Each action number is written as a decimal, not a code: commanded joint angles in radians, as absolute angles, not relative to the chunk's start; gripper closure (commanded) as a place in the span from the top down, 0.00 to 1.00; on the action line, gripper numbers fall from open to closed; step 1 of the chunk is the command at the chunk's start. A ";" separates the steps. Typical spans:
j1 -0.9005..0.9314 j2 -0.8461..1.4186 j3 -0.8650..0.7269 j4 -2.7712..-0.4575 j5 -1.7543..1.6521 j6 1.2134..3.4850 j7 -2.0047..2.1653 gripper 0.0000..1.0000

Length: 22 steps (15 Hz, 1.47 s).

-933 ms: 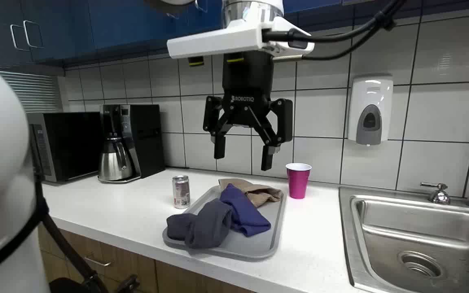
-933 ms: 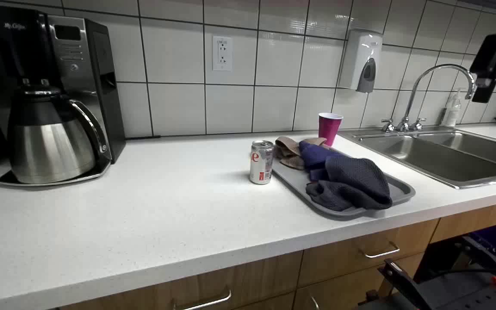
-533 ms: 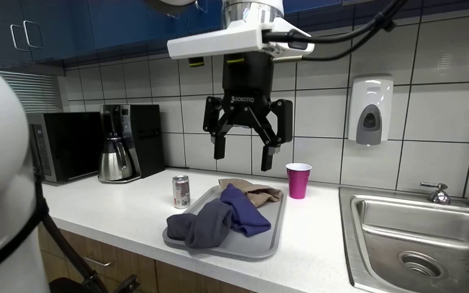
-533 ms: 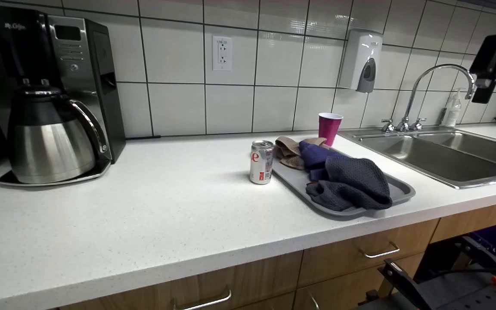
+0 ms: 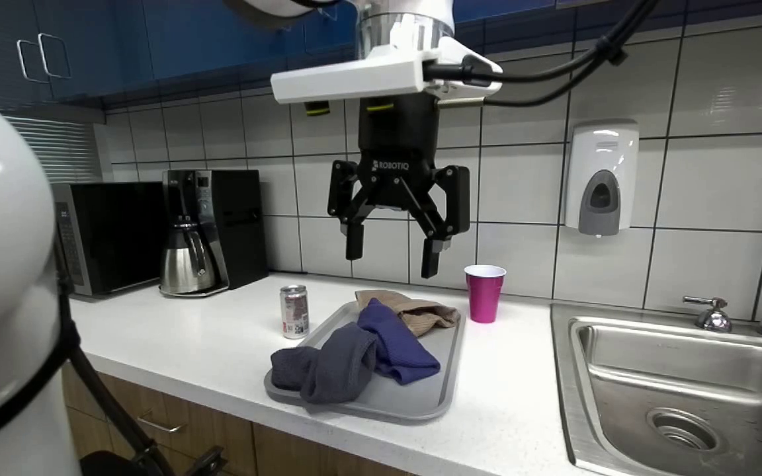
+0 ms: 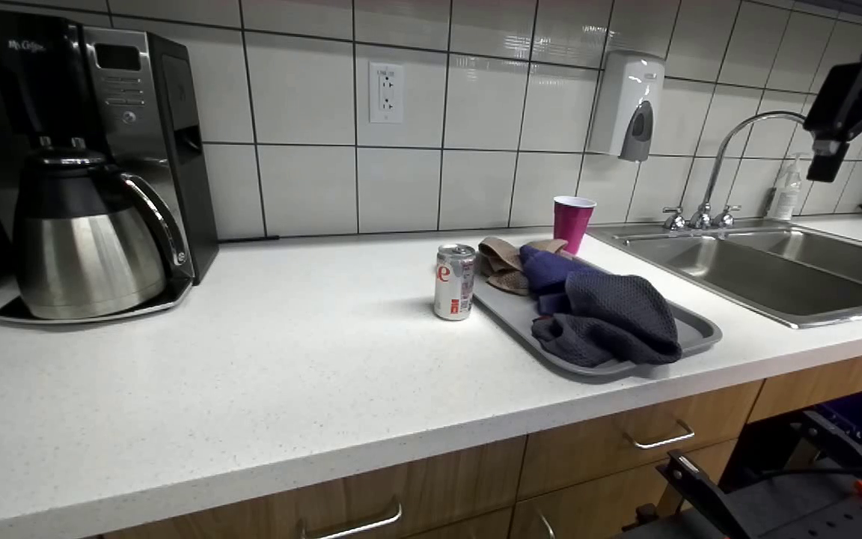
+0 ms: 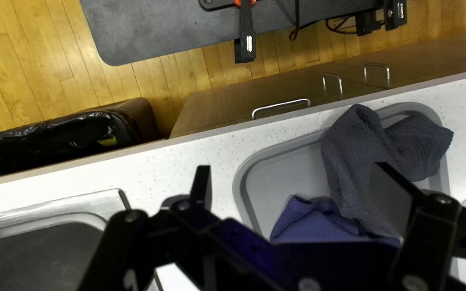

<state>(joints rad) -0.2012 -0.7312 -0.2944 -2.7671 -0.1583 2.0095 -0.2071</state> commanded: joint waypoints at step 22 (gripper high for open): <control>-0.044 -0.365 -0.082 -2.774 0.047 2.469 -0.006 1.00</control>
